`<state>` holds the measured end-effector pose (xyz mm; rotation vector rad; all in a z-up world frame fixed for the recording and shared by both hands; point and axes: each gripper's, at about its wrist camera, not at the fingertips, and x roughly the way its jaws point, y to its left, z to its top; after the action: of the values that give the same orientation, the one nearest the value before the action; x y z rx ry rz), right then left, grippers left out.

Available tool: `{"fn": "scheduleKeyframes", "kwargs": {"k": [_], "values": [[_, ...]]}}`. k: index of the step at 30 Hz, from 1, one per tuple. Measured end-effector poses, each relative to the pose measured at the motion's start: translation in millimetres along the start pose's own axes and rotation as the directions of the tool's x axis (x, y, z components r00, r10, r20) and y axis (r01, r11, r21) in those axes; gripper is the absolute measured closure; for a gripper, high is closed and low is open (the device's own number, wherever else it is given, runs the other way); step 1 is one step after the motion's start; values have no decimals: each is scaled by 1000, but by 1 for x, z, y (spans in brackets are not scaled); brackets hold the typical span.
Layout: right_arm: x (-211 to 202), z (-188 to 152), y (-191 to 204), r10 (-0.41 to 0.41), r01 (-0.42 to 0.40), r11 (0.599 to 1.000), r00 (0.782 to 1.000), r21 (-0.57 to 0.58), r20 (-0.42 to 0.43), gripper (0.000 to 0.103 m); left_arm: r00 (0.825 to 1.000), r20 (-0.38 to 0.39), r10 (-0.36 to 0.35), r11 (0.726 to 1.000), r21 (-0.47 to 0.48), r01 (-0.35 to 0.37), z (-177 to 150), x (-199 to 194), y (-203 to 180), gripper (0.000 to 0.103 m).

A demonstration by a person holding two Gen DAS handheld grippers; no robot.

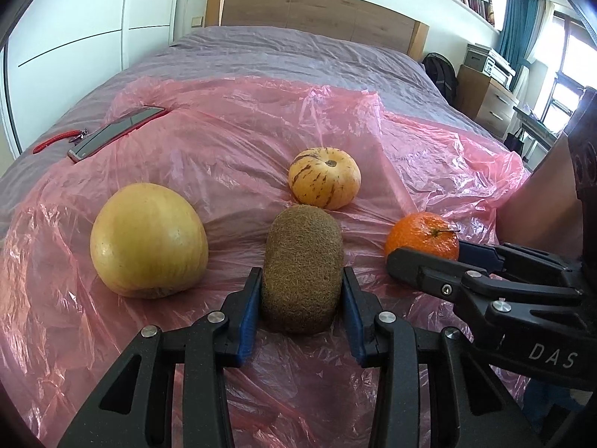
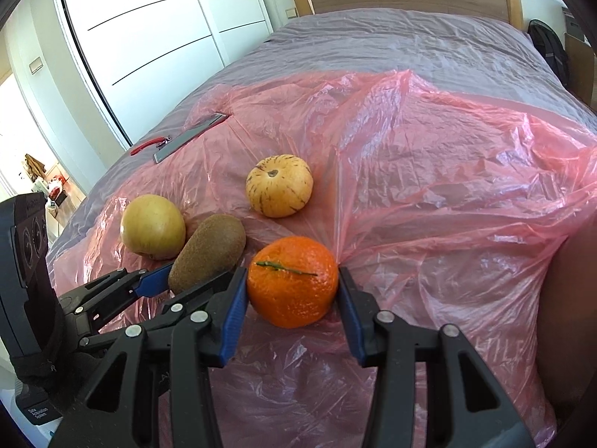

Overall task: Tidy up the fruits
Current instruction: 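Lift the kiwi and mandarin off the plastic with both tools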

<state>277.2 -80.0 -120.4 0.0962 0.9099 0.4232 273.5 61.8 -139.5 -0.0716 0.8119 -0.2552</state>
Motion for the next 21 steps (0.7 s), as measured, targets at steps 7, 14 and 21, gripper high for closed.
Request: {"fn": "scheduleKeyframes", "kwargs": {"k": [7, 14, 21], "values": [[-6, -2, -1, 3, -2, 1000, 1000, 12, -9, 69, 1000, 7, 3, 1000, 1, -3, 0, -2, 1, 68], [-19, -14, -6, -1, 1, 1000, 1000, 32, -12, 69, 1000, 16, -2, 1000, -1, 2, 1, -4, 0, 68], [-39, -23, -7, -27, 27, 999, 1000, 33, -8, 69, 999, 40, -8, 1000, 29, 7, 3, -15, -11, 68]]}}
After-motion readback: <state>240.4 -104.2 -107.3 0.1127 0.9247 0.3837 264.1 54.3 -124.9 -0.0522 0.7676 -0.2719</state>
